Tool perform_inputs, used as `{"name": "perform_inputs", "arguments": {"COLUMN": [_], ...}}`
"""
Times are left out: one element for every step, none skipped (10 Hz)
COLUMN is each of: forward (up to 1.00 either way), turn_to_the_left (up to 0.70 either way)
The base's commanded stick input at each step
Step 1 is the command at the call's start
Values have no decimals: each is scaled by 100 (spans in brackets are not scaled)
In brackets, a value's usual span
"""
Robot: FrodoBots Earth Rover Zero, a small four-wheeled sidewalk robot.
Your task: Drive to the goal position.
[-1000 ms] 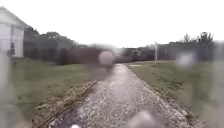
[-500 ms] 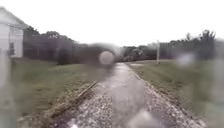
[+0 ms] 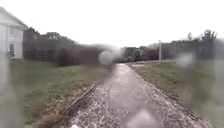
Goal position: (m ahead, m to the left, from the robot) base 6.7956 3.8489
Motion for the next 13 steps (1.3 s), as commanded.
{"name": "perform_inputs", "arguments": {"forward": [70,70,70,70,70,70,70,70,70,70,70,70,70], "turn_to_the_left": [0,0,0,0,0,0,0,0,0,0,0,0,0]}}
